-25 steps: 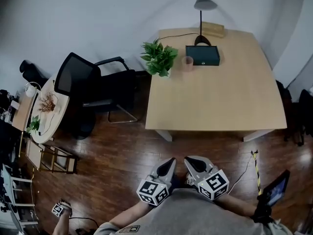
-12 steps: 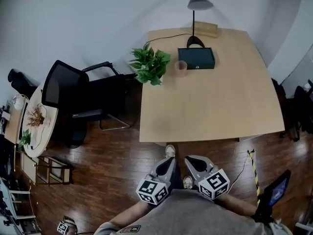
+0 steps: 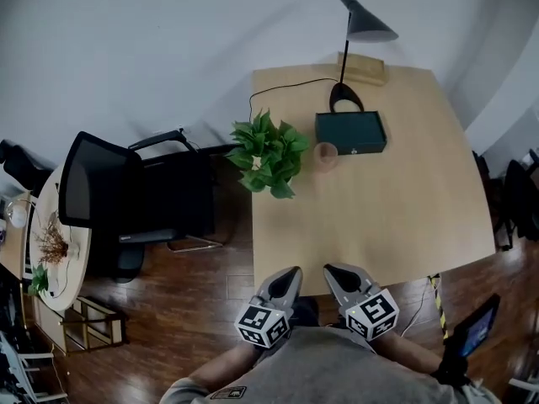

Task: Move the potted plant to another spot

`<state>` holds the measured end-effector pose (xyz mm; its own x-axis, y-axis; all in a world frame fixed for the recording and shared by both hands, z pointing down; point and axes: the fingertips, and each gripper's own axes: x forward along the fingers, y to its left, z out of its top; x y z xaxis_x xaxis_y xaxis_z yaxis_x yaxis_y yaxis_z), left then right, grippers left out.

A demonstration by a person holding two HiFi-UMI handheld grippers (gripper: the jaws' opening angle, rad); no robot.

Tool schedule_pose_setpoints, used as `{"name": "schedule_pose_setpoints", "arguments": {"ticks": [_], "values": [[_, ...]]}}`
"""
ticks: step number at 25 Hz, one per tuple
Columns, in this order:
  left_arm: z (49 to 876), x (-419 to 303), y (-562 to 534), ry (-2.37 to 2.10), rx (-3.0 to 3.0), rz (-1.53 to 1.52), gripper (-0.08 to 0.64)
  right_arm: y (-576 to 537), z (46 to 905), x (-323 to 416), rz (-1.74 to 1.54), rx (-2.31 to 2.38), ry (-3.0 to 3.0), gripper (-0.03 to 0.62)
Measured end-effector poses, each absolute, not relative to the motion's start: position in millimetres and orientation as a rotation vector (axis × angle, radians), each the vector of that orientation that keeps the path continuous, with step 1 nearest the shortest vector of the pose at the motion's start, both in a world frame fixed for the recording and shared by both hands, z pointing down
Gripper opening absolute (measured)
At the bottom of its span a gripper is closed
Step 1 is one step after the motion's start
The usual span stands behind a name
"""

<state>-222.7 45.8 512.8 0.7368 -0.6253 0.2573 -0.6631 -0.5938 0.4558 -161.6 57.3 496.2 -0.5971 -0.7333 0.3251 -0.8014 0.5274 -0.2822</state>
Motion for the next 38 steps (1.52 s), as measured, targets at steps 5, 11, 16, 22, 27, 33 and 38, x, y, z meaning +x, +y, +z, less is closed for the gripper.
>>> {"name": "schedule_pose_setpoints", "arguments": {"ticks": [5,11,16,22,27,33,38], "values": [[503,-235,-16,-0.942,2.446,0.098,0.002,-2,484,-175,0.572,1.383,-2.600,0.006],[510,-241,-49,-0.956,2.424,0.117,0.002,-33,490,-178,0.601,1.382,-2.581,0.006],[534,-249,-72,-1.053,2.381,0.154,0.002,-51,502,-175,0.622,1.342,-2.566,0.006],[581,-257,-98,-1.150,2.364,0.314,0.021,-63,521,-164,0.654,1.304,-2.524,0.006],[616,-263,-133,-1.257,2.444,0.441,0.231,-64,537,-154,0.682,1.276,-2.475,0.006],[634,-256,-176,-1.313,2.588,0.534,0.412,-63,554,-150,0.716,1.239,-2.432,0.006],[645,-251,-202,-1.297,2.636,0.531,0.496,-67,560,-151,0.721,1.214,-2.416,0.006]]}}
